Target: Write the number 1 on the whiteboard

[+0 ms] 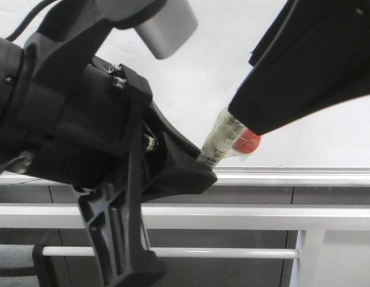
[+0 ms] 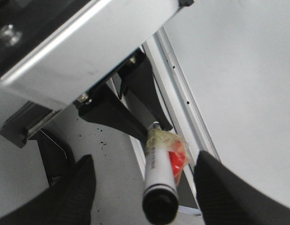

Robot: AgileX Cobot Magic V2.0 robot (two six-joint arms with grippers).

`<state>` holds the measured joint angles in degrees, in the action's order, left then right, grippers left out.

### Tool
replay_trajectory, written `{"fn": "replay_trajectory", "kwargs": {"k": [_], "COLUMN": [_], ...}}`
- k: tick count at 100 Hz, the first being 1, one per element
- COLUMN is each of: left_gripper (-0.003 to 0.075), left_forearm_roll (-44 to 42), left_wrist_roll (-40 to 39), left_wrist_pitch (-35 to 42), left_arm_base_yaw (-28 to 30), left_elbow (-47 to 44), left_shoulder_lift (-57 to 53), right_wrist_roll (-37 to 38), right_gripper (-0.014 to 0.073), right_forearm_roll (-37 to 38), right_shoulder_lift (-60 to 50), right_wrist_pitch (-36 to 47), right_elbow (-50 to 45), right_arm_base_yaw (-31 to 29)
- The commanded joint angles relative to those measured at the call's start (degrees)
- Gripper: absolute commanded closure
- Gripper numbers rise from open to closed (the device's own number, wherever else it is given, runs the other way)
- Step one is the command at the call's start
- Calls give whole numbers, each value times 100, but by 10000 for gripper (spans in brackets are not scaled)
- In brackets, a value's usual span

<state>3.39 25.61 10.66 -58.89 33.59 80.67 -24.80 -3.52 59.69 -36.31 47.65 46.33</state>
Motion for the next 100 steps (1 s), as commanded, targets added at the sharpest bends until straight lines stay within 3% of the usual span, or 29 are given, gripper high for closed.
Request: {"fn": "replay_trajectory", "kwargs": {"k": [1, 16, 31, 49, 67, 74, 100], "left_gripper": [741, 741, 736, 647, 367, 300, 279], "left_forearm_roll": [1, 1, 1, 1, 15, 39, 434], "left_wrist_roll": [-7, -7, -7, -7, -7, -7, -122], "left_wrist_pitch": [360, 439, 497, 460, 445, 387, -757], "left_arm_base_yaw": [-33, -33, -33, -33, -33, -33, -33], "left_elbow": [165, 165, 165, 165, 165, 165, 153], "left_shoulder_lift": [-193, -193, -193, -215, -398, -518, -1160], "right_wrist_roll": [-64, -54, -54, -54, 132, 143, 323], "right_gripper": [253, 377, 666, 660, 660, 660, 657], "right_forearm_roll": [42, 42, 42, 46, 22, 22, 292], "right_shoulder_lift": [-59, -59, -59, -59, -59, -59, -505], "right_wrist_pitch": [365, 258, 147, 132, 2, -177, -86], "right_elbow": [213, 213, 213, 213, 246, 356, 518], "right_arm_base_yaw": [9, 9, 9, 9, 9, 9, 9]}}
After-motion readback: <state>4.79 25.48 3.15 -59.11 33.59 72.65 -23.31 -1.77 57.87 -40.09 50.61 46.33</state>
